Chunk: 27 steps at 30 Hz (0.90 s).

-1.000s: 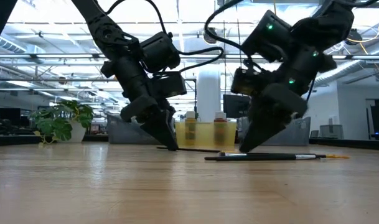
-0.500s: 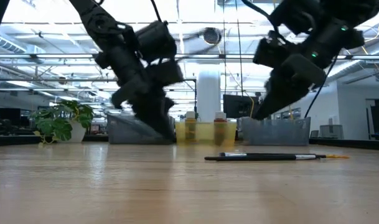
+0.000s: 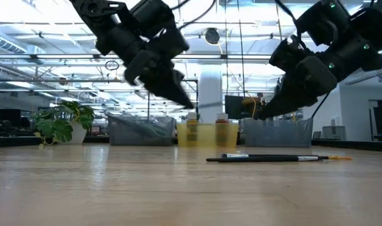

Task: Pick & Place Paint Supplies
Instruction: Put the top gold paintbrush into the right black bin

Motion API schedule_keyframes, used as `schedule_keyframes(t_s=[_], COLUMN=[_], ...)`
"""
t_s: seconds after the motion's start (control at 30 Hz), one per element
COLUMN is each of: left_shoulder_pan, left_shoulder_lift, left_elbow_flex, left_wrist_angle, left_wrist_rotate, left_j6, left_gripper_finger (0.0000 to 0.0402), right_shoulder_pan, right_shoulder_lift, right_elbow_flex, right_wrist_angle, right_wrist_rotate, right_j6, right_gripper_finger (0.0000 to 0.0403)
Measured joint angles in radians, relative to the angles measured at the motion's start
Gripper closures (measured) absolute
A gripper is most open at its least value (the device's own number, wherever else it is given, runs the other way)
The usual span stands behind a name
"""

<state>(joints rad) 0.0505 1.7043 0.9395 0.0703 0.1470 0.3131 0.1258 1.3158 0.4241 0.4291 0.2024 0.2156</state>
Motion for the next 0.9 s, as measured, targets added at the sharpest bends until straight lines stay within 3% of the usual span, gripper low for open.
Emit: schedule_keyframes(t_s=[0.17, 0.3, 0.43, 0.9], left_shoulder_pan=[0.0, 0.002, 0.001, 0.002], left_shoulder_lift=[0.002, 0.002, 0.001, 0.001], left_elbow_flex=[0.001, 0.001, 0.001, 0.001], left_wrist_angle=[0.037, 0.04, 0.039, 0.048], left_wrist_rotate=[-0.016, -0.018, -0.017, -0.016], left_j6=[0.005, 0.003, 0.003, 0.0], left_gripper_finger=[0.0401, 0.0401, 0.0401, 0.0401], right_shoulder_pan=[0.014, 0.029, 0.04, 0.04], right_shoulder_lift=[0.014, 0.055, 0.1, 0.218], right_elbow_flex=[-0.031, -0.03, -0.015, 0.041], right_wrist_angle=[0.154, 0.241, 0.255, 0.395], right_wrist_rotate=[-0.02, -0.048, -0.103, -0.098], right_j6=[-0.071, -0.099, -0.101, -0.206], right_gripper_finger=[0.0206, 0.0176, 0.0174, 0.0213])
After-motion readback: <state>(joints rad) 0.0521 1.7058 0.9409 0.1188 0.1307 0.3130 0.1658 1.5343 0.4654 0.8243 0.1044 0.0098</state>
